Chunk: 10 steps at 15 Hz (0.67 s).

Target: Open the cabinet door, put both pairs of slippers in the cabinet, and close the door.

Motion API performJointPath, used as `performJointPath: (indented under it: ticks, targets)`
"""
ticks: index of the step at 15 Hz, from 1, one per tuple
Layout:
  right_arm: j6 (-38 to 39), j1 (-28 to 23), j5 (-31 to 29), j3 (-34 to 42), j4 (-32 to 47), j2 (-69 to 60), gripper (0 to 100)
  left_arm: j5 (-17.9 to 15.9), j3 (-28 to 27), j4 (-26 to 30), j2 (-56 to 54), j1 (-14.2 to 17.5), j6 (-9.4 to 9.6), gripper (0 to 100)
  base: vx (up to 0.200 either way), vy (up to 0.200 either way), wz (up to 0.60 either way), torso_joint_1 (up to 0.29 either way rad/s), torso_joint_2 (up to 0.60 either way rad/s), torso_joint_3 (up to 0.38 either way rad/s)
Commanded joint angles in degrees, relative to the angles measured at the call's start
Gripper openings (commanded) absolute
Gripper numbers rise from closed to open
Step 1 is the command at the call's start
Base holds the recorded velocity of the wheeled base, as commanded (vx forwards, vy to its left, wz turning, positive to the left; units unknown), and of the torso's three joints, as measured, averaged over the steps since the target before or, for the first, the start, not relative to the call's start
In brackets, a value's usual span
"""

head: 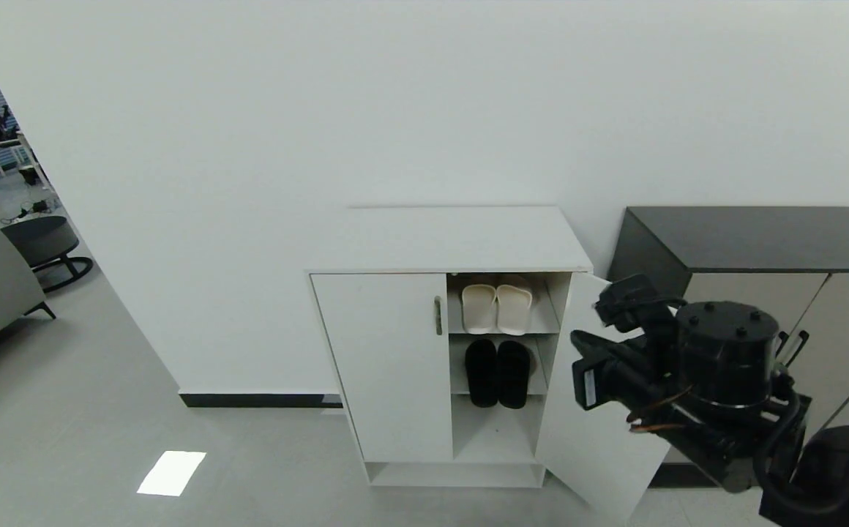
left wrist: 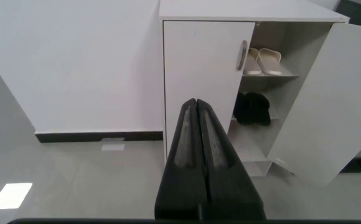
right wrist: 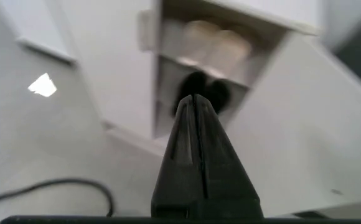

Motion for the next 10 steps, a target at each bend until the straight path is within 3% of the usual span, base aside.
performJointPath:
  ticks: [1, 2, 5, 10]
  targets:
    - [-0.4, -10.8, 4.3, -1.6, 0.1, 1.8, 0, 0.0, 0.0, 0.0, 0.1, 0.0, -0.04, 0, 0.0, 0.0, 0.0, 0.0, 0.0, 0.0]
    - [-0.5, -12.8, 4.7, -2.1, 0.4, 1.8, 0, 0.0, 0.0, 0.0, 0.0, 0.0, -0.04, 0, 0.0, 0.0, 0.0, 0.0, 0.0, 0.0]
    - [-1.1, -26.5, 9.8, -6.5, 6.7, 1.8, 0, 0.0, 0.0, 0.0, 0.1, 0.0, -0.13, 0, 0.0, 0.0, 0.0, 0.0, 0.0, 0.0]
    - [-0.3, -38.5, 14.1, -13.9, 13.2, 5.1, 0, 0.0, 0.0, 0.0, 0.1, 0.0, -0.13, 0, 0.0, 0.0, 0.0, 0.0, 0.0, 0.0]
